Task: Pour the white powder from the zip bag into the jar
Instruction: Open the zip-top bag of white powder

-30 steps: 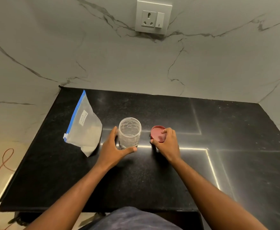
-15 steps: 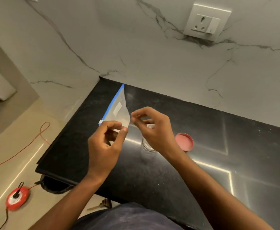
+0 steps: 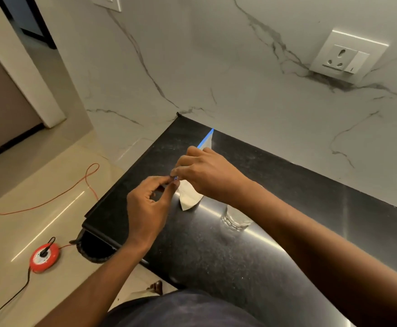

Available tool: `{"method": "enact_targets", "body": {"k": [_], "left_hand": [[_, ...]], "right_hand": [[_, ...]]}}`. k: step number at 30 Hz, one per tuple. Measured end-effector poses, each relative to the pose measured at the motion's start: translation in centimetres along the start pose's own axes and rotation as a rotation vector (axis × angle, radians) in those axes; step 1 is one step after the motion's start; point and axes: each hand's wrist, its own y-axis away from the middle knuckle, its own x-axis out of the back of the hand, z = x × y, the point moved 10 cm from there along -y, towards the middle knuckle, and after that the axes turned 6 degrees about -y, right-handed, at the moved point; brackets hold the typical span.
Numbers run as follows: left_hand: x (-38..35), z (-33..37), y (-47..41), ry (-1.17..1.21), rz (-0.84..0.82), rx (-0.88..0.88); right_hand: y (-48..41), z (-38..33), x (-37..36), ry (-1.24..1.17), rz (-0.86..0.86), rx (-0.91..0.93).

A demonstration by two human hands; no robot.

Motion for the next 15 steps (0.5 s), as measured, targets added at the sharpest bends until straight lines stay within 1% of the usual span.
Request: {"method": "enact_targets", "body": {"k": [4, 6, 12, 15], "left_hand": [[0.4, -0.3, -0.1, -0.078, 0.045, -0.085], [0.4, -0.4, 0.0, -0.093, 0.061, -0.101], [0.4, -0.3, 0.3, -0.073, 0.074, -0.151], [0.2, -0.1, 0.2, -0.065, 0.063, -0.157]], "right_hand": [[-0.3, -0.1, -0.3, 0.069, -0.051, 0.075], [-0.3, 1.2, 0.1, 0.103, -0.064, 0.066], [-0.2, 9.5, 2.8, 0.246, -0.098, -0.102], [-0.1, 12.1, 3.0, 0.256, -0.115, -0.167]]}}
